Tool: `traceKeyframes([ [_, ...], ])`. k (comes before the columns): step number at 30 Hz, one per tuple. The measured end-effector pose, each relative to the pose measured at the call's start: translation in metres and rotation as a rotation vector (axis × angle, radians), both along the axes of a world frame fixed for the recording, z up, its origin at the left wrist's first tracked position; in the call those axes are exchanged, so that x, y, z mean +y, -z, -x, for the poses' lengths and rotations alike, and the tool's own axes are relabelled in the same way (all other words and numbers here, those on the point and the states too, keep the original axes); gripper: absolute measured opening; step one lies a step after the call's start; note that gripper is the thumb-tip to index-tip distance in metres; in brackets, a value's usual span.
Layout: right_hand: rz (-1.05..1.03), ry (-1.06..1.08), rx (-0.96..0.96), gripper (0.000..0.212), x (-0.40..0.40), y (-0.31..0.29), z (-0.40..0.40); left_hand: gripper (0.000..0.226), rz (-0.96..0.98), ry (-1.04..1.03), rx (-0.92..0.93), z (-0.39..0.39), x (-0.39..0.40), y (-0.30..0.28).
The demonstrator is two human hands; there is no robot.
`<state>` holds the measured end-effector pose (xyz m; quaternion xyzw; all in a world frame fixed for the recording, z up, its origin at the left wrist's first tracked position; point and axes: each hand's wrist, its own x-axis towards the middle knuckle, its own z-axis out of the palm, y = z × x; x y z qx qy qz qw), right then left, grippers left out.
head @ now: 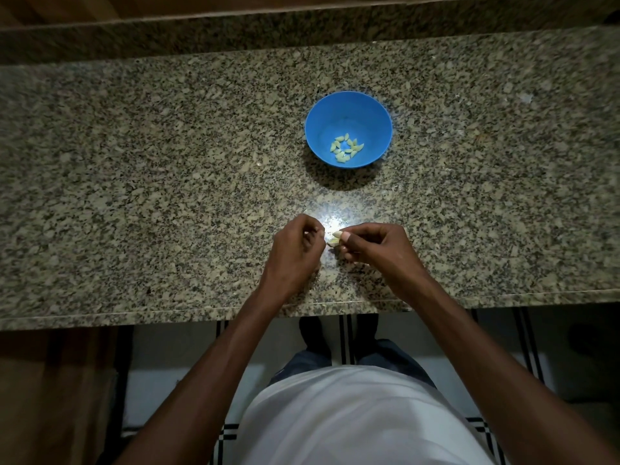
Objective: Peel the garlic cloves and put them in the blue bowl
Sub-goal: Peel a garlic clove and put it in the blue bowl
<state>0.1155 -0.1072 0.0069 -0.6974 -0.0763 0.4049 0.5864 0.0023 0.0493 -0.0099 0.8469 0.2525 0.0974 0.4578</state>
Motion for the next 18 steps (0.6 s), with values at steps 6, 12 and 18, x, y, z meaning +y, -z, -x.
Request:
traceKeyframes([
  [6,-0.032,0.031,0.198,0.017,0.0028,-0.002,-0.0008,0.026,0.333,-0.079,-0.086,0.0053,-0.0011,-0.0091],
  [12,-0.017,0.003,0.15,0.016,0.0054,-0.0043,0.0015,0.024,0.4,-0.11,-0.105,0.006,-0.0022,-0.0077],
  [18,0.015,-0.057,0.203,0.017,0.0063,-0.0037,-0.0019,0.015,0.118,-0.016,-0.125,0.0062,0.0014,-0.0092],
])
